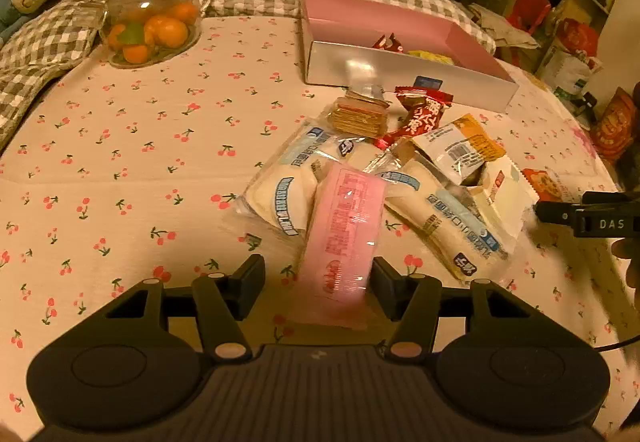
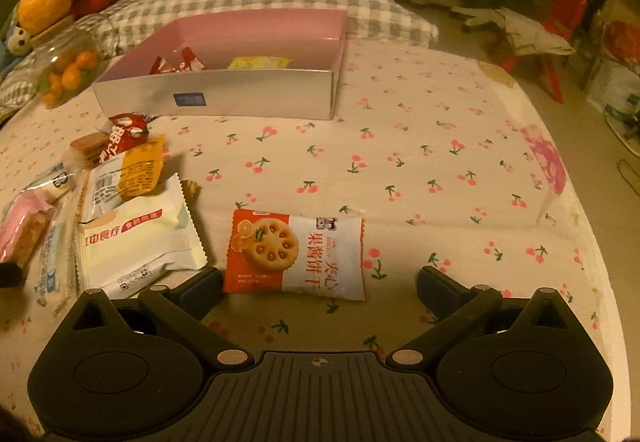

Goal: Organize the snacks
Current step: 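Grasp the pink wafer pack with left tool while right tool grasps orange cookie pack, then carry both packs into the pink box and open both tools, then withdraw both tools from the box toward the remaining snacks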

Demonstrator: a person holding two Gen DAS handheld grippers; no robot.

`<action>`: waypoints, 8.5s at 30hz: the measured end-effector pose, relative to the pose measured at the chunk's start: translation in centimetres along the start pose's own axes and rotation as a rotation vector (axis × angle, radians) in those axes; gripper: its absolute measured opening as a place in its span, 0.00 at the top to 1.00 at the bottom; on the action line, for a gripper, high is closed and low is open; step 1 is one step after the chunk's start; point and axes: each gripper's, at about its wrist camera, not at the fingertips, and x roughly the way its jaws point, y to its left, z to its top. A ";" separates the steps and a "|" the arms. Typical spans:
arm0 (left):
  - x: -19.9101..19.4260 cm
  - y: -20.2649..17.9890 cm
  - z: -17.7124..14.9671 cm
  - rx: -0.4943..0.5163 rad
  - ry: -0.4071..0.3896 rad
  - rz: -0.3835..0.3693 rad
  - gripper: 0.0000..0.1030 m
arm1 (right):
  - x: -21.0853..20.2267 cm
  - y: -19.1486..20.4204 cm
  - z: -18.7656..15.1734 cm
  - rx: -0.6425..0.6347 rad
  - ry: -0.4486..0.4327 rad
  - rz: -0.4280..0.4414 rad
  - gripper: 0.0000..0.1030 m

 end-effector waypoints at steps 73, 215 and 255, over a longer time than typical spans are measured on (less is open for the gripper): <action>0.0 -2.3 11.0 -0.186 -0.071 -0.140 0.72 | -1.9 1.8 11.3 0.255 -0.015 0.116 0.40; 3.9 -0.4 5.3 0.103 0.010 0.004 0.13 | -1.6 5.2 4.4 0.016 0.025 0.101 0.05; 5.2 0.8 3.0 0.221 -0.068 -0.031 0.05 | 1.1 1.8 1.3 -0.047 0.052 0.053 0.00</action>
